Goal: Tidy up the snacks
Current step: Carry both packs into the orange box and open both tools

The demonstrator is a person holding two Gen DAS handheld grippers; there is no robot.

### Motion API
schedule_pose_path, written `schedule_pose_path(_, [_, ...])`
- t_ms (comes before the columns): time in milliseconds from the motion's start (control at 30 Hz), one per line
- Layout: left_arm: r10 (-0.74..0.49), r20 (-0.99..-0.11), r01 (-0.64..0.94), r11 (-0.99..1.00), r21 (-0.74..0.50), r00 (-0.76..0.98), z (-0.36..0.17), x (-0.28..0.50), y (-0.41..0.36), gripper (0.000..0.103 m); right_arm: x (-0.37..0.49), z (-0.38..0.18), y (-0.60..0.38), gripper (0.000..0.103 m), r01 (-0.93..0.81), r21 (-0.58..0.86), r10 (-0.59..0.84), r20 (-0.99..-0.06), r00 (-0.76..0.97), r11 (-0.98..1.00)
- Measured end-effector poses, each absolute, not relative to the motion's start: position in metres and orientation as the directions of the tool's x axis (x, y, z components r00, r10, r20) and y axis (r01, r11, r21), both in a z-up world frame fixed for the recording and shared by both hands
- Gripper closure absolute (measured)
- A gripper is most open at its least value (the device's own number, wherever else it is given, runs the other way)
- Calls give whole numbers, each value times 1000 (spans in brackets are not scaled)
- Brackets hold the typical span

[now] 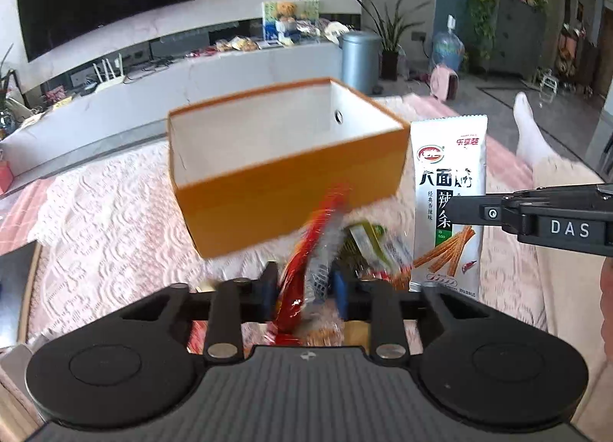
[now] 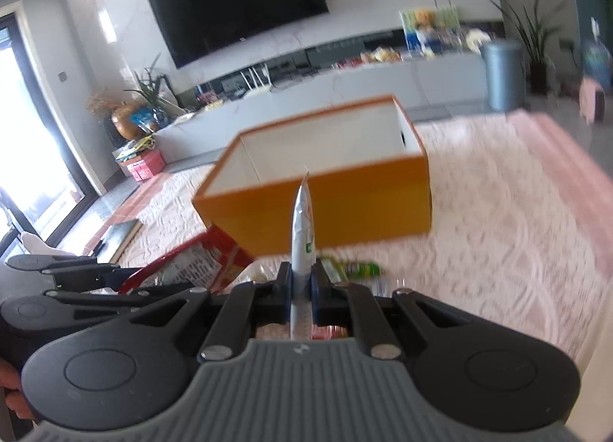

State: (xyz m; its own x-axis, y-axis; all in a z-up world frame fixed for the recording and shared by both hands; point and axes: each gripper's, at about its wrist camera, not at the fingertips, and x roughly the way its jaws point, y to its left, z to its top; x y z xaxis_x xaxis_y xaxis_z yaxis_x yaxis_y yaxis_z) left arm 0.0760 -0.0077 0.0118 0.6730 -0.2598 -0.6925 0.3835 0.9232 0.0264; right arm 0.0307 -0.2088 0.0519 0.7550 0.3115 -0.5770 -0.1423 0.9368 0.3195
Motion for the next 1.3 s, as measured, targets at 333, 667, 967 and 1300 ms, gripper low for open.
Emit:
schedule_pose_path(333, [-237,-600,331,942,49,764,46,106,-2,77,71,94,-203,98,-211,277,332,-525,784,937])
schedule_pose_path(667, [-214,-532,293,954,68,819,60,155,-3,77,137,129,-187,98,-255,243,342,-450,825,936])
schedule_pose_path(967, [-164,-605,284,953,107,779,28,211,-9,77,223,107,-174,98,-219,308,354,-506,787,926])
schedule_pose_path(1300, [-128,-699,362,911,197,704,-11,248,-19,78,298,26,-168,98,-145,457,455,-694,558,877])
